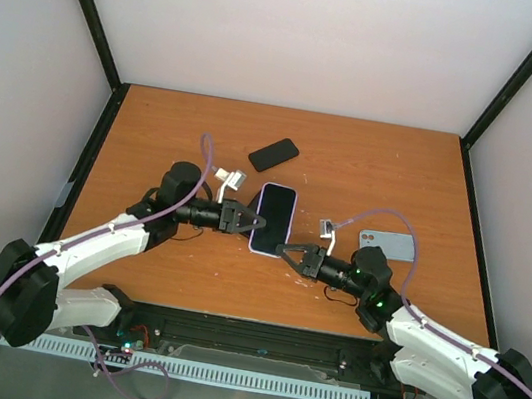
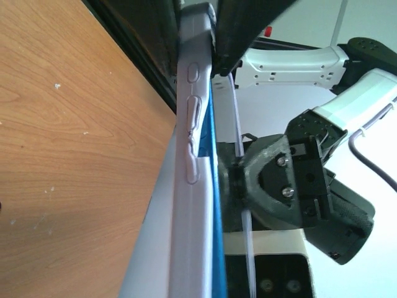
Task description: Put the phone into the phone case
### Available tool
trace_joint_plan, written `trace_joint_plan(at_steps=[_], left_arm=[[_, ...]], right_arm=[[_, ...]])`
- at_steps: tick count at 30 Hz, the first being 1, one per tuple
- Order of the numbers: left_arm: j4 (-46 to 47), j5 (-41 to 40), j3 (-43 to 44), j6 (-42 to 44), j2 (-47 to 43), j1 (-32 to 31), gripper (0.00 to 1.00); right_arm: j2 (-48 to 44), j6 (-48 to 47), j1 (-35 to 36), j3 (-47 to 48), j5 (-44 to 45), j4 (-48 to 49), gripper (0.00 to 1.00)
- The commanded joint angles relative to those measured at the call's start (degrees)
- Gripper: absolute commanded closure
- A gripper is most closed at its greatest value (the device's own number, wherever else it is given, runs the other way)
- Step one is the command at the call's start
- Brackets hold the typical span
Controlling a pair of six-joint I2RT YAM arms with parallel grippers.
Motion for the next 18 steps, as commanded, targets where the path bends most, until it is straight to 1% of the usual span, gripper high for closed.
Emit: trace_joint_plan(at_steps=[1,3,6,8,10,11,13,18], left_arm=[[-1.2,-2.4,1.7,5.5,-0.6,1.0,0.93],[-0.4,0.5,1.3,5.3,-0.7,1.0,0.93],[-0.5,3.5,0.7,6.5,-1.4,0.9,0.93],[-0.9,5.1,0.1,7.7,-2.0,1.0,0.93],[-0.7,7.7,-0.5,8.9,-2.4,0.9,0.93],[-0.6,9.3,-0.7,9.5,-2.5,1.0,0.93],[-0.7,12.5,-1.1,10.8,-2.7,0.9,0.93],[-0.7,17.8,-1.4,13.1,-3.6,0.9,0.93]], right_arm=[[-1.7,-1.2,0.5,1.8,0.4,0.2,0.80],[-2.4,-2.5,0.5,1.9,0.9,0.3,0.65],[-4.1,-5.3,0.5,3.1,1.7,-3.3,0.45],[-5.7,-7.3,0.5,4.2,3.2,-7.6,0.36],[-7.4,-9.1,0.5,4.8,5.1,-10.7,0.28],[-8.3,-9.9,0.5,5.2,5.9,-11.9,0.25],[-9.2,-11.5,0.5,6.5,7.2,-14.7,0.22],[-9.4,-14.9,0.5,10.7,8.8,-20.3,0.20]])
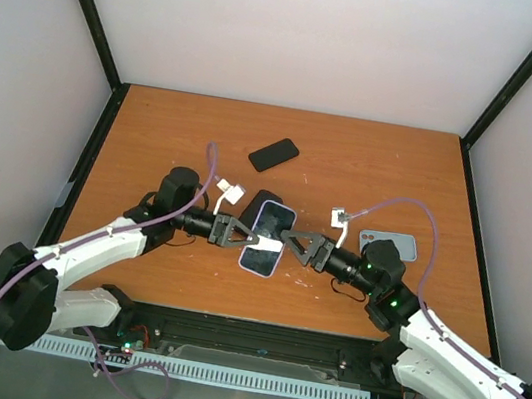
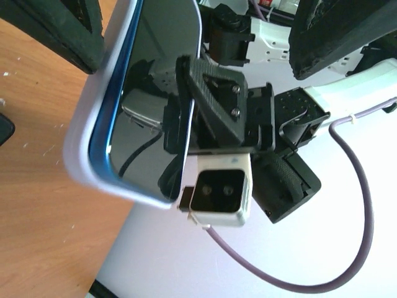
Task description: Put the phone into the phone case
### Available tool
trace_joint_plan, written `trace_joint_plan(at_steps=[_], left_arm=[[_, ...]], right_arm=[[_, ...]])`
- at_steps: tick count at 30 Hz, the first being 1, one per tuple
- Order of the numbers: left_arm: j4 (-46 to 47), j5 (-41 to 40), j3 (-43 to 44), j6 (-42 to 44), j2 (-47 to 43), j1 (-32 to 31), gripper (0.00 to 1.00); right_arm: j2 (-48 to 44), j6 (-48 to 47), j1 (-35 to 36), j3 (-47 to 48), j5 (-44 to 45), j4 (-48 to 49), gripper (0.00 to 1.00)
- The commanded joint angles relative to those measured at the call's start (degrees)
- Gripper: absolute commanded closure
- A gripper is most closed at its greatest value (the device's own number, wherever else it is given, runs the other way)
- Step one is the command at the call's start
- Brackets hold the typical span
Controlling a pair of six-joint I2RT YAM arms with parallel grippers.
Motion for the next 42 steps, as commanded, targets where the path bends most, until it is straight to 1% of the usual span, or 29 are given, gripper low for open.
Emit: trace_joint_plan(at_steps=[1,5,10,11,14,19,20,22,25,29,30,34,38,40,42], left_arm=[[2.4,8.3,0.9,4.8,-2.6,0.3,0.93],[1.1,9.7,1.0,6.3,-3.0,0.3,0.93],[1.2,9.8,0.8,6.2,-2.5,0.3,0.93],[1.1,9.8,0.8,6.2,-2.4,0.3,0.93],[0.3,9.8,1.1,6.4,-2.1,0.3,0.93],[-8.7,3.0,3.6,10.6,0.2,0.3,0.96],[-9.6,2.1,3.9,10.9,0.8,0.3,0.95],[-11.5,0.2,4.4,11.5,1.8,0.3,0.95],[-12.6,-0.9,4.6,11.8,2.6,0.3,0.95],[-14.1,-2.5,5.2,12.3,2.7,0.3,0.95],[-13.9,-2.6,5.2,12.1,2.6,0.3,0.95],[-9.9,-2.2,4.5,8.9,0.8,0.3,0.95],[-2.6,-3.2,3.7,2.0,-1.1,0.3,0.94],[3.2,-3.7,2.2,-2.7,-1.9,0.3,0.94],[7.2,-4.2,1.4,-5.4,-1.8,0.3,0.94]], right_arm=[[-0.2,-4.7,0.4,4.6,2.7,-6.0,0.20],[0.8,-5.1,0.4,6.6,2.8,-6.5,0.21],[2.6,-5.8,0.4,8.1,2.1,-5.6,0.32],[2.9,-5.8,0.4,8.3,2.1,-5.4,0.35],[3.6,-5.5,0.4,8.6,1.9,-4.6,0.50],[3.0,-5.7,0.4,8.3,4.1,-5.4,0.93],[2.9,-6.1,0.4,8.3,4.5,-5.6,0.97],[2.9,-6.8,0.4,8.4,5.0,-6.3,0.97],[3.3,-7.4,0.4,8.8,6.8,-9.4,0.97],[4.2,-7.2,0.4,8.5,6.6,-9.6,0.96],[4.4,-7.0,0.4,8.5,6.4,-9.6,0.92],[5.9,-5.3,0.4,8.1,2.0,-6.9,0.58],[8.2,-4.4,0.4,6.1,-1.7,-5.2,0.31],[8.7,-2.9,0.4,4.0,-2.3,-2.8,0.27],[9.4,-1.0,0.4,1.6,-3.6,1.3,0.27]])
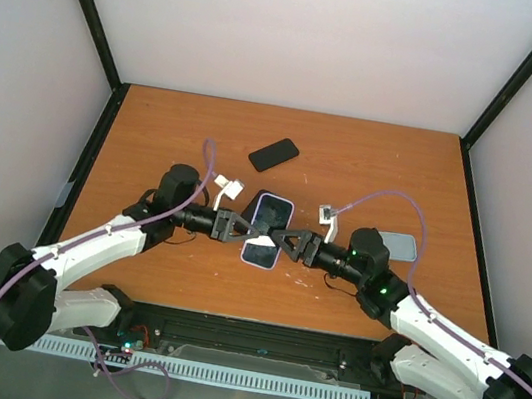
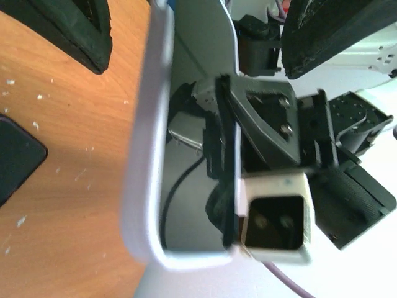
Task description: Put the phone into the phone case
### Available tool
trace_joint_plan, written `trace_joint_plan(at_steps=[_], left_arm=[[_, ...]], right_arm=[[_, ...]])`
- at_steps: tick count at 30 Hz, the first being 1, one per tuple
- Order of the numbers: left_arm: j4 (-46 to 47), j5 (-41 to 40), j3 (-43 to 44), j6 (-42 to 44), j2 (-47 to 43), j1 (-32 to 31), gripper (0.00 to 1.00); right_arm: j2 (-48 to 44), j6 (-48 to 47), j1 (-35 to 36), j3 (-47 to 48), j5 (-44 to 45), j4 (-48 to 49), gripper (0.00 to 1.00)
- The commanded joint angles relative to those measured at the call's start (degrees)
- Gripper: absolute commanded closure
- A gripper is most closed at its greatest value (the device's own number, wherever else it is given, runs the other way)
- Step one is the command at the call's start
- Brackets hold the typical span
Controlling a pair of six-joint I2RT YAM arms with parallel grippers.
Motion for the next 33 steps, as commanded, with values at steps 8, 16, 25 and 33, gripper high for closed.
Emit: trace_joint_plan(at_steps=[8,16,25,33], left_arm=[[12.8,-3.8,1.2,-7.6,-0.1,0.3,0.94],[-0.6,-13.0,4.3,0.3,1.6,0.3,0.95],[1.7,-11.2,3.2,-1.4,0.9,0.3,0.93],[13.7,-7.0,-0.2,-9.7,-0.5,0.3,0.94]], right_arm=[[2.6,5.5,0.6,-6.2,-6.3,13.8,0.55],[-2.9,3.8,0.6,-6.5,-2.7,10.1,0.97],[-2.1,6.8,0.6,-6.4,-2.4,10.8,0.80],[3.6,9.6,1.2,-7.6,-6.5,16.8,0.50]])
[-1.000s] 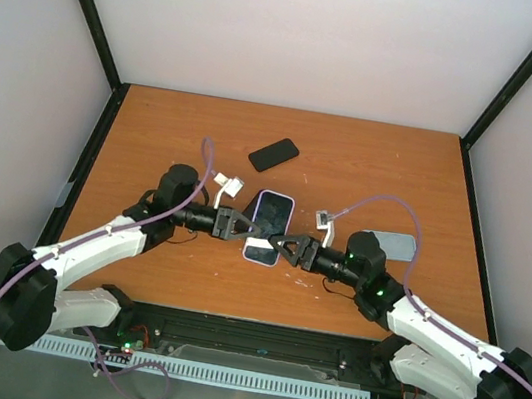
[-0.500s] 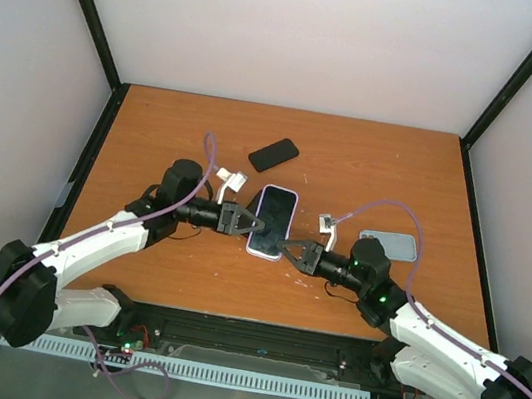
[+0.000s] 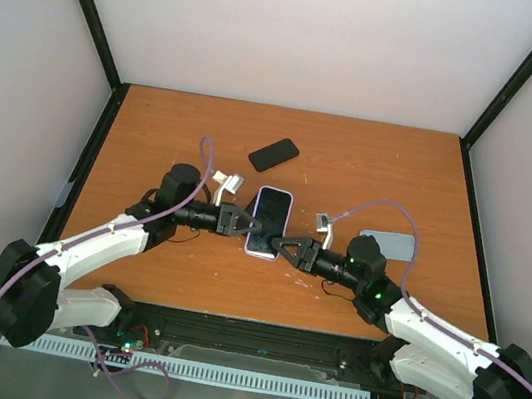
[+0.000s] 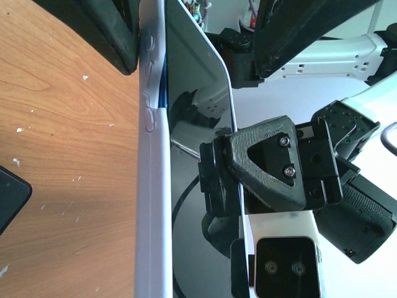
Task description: Put the phone into the phone case
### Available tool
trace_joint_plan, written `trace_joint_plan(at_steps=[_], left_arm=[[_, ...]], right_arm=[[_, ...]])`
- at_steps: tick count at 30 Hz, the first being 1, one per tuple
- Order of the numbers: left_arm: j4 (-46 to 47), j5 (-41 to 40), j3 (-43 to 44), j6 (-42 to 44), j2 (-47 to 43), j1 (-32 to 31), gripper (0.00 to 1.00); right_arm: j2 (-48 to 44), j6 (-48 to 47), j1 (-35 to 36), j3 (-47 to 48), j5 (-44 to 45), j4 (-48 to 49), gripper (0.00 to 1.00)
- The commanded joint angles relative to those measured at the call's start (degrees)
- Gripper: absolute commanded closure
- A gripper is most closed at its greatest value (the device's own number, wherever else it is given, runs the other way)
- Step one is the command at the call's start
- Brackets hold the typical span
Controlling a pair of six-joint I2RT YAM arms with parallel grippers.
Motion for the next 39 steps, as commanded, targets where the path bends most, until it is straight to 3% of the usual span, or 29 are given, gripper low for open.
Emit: trace_joint_plan(at_steps=[1,10,19,25,28,34,39], left_arm=[[9.3,-0.3,-0.5,-4.0,-1.5,0.3,0.94],[13.6,-0.5,-1.5,-7.5,-1.7,0.3,0.94],[7.5,-7.8,-0.1,-4.9,-0.2,0.3,0.94],[5.5,-9.6,0.1,-3.2,0.6,0.4,0.91],[5.6,-9.2,0.2,-3.3,0.6,0.3,0.85],[4.0,-10.3,0.6,-2.6,1.0,0.3,0.61],[0.1,-13.3,1.4,-1.0,1.6,0.3,0.31]], right_arm=[[2.7,2.3,1.0,-1.3,-2.8,8.1,0.50],[4.2,3.0,1.4,-1.7,-3.3,10.3,0.45],[1.4,5.2,1.5,-2.9,-1.8,10.9,0.96],[0.1,3.8,1.5,-1.8,-0.8,8.3,0.97],[0.7,2.9,1.5,-2.2,-0.2,8.2,0.97],[-0.1,-2.4,1.4,-0.3,3.0,1.1,0.97],[-2.9,-7.9,1.4,2.3,8.2,-9.4,0.97]])
